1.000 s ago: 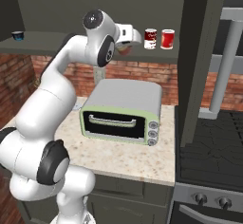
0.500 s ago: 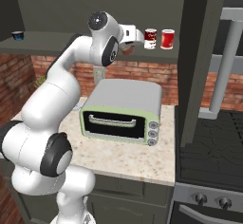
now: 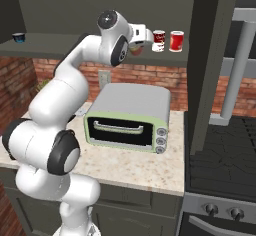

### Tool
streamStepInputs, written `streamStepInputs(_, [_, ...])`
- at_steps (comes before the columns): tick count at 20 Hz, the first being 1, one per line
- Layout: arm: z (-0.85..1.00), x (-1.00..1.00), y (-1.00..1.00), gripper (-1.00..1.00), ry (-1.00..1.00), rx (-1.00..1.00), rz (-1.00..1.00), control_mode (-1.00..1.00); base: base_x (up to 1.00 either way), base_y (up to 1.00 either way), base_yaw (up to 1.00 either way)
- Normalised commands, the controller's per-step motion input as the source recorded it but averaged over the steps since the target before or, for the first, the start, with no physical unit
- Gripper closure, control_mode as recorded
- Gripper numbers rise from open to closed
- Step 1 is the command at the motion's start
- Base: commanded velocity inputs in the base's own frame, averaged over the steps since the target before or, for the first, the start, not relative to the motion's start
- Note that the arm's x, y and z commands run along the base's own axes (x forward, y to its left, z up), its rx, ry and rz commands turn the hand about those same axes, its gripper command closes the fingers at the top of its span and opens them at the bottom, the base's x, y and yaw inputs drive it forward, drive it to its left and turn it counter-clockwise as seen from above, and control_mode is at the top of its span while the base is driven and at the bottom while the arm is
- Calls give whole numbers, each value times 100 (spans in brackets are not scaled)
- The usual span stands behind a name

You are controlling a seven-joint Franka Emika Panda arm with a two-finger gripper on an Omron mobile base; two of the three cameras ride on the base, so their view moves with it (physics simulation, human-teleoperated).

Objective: Pick the cans from the counter and place them in their designated side in the cabinet.

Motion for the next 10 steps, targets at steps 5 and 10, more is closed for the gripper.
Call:
streamStepInputs(5, [-18, 16, -2, 100, 1, -1, 0, -100, 0, 0, 0])
streamStepInputs(10, [-23, 14, 0, 100, 1, -1, 0, -100, 0, 0, 0])
